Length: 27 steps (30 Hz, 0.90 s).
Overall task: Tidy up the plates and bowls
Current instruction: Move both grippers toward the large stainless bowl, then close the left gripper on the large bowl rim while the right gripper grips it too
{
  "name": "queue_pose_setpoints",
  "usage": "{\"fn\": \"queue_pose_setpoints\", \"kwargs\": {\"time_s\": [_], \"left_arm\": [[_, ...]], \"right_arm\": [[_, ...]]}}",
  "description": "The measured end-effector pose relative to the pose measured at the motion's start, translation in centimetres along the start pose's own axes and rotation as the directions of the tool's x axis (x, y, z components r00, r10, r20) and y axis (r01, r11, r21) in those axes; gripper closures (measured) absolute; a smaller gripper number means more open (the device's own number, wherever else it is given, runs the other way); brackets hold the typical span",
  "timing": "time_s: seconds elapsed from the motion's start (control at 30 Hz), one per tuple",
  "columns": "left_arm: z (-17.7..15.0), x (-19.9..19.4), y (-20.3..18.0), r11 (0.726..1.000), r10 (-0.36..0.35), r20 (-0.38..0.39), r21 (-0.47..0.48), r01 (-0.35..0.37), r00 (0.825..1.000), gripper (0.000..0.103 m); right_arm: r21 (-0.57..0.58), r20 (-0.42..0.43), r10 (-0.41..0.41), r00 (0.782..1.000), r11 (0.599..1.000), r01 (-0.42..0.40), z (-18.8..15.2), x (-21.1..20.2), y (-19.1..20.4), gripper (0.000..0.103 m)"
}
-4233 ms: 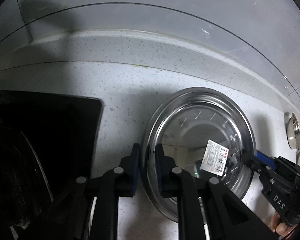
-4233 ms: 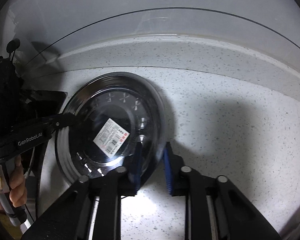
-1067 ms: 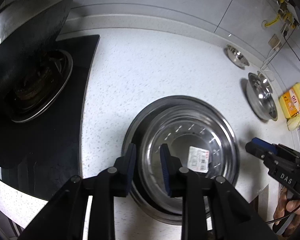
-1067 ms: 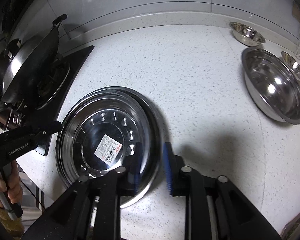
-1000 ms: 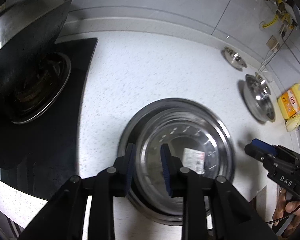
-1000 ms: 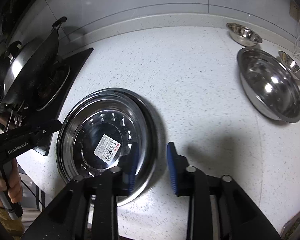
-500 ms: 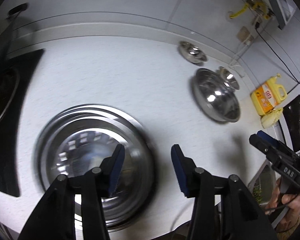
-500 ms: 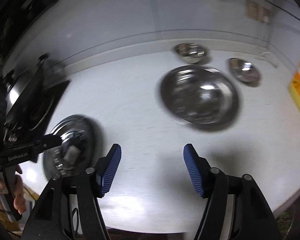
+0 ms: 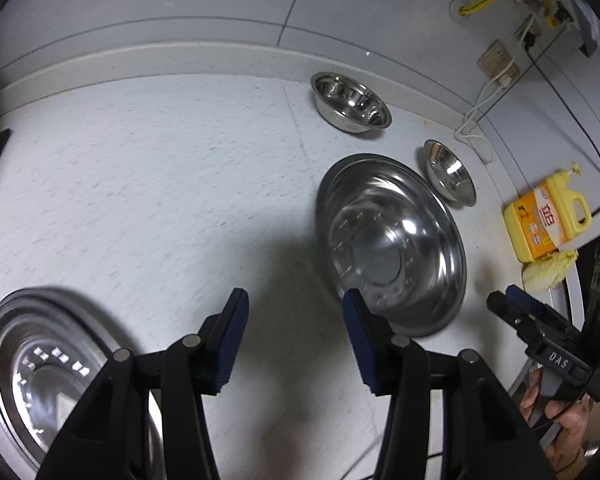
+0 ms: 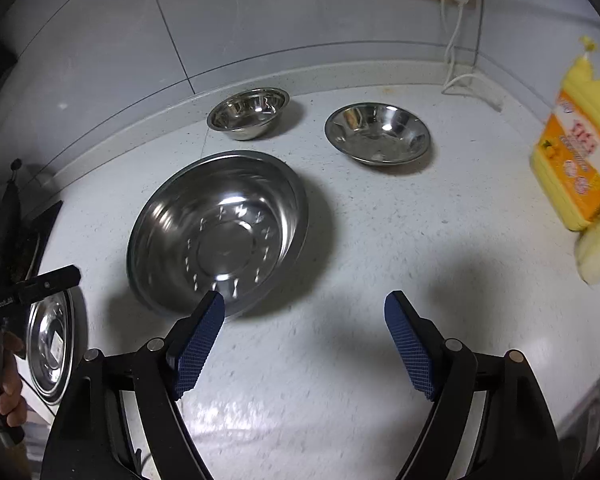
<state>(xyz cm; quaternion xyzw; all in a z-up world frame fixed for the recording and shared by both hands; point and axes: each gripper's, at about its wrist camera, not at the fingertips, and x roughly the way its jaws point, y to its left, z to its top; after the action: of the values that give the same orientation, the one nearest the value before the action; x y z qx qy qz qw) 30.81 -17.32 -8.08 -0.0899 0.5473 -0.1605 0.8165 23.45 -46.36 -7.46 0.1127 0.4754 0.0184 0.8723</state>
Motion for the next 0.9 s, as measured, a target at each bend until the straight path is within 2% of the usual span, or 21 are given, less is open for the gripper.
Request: {"fn": "queue_pose_setpoints", "kwargs": {"time_s": [0.17,0.3,0.5,0.77,0.83,0.9], "left_arm": [[1.9,2.8,0.1,0.998,0.045,-0.029,-0.041,-0.046,0.999,0.056],[3.1,4.5,0.5,0.997,0.009,-0.066,-0.073,-0.014,0.998,0.054],[4.2,5.9,0.3,0.997,0.021,-0.115,-0.067,-0.029,0.993,0.045],[5.0,8.3,-0.4,0.996,0.031,-0.172,-0.072,-0.044,0.985,0.045],[5.2,8.6,-0.6,0.997,0.034,-0.174,-0.060,-0.045,0.984,0.046],[5.2,8.8,-0.9,0.998,0.040,-0.168,-0.048,-0.049,0.985,0.047]], "right_arm": [[0.012,-0.025,0.063,0.998,0.998,-0.063,1.9,2.8,-1.4,0.021],[0.030,-0.073,0.122,0.990,0.992,-0.120,3.2,5.6,-1.7,0.021],[0.013,-0.111,0.145,0.983,0.989,-0.145,4.1,7.5,-1.1,0.021],[-0.011,-0.138,0.141,0.980,0.990,-0.144,4.6,8.9,-0.7,0.021],[-0.017,-0.145,0.131,0.981,0.991,-0.135,4.7,9.2,-0.6,0.023],[-0.012,-0.151,0.138,0.979,0.990,-0.141,4.7,9.4,-0.8,0.038]]}}
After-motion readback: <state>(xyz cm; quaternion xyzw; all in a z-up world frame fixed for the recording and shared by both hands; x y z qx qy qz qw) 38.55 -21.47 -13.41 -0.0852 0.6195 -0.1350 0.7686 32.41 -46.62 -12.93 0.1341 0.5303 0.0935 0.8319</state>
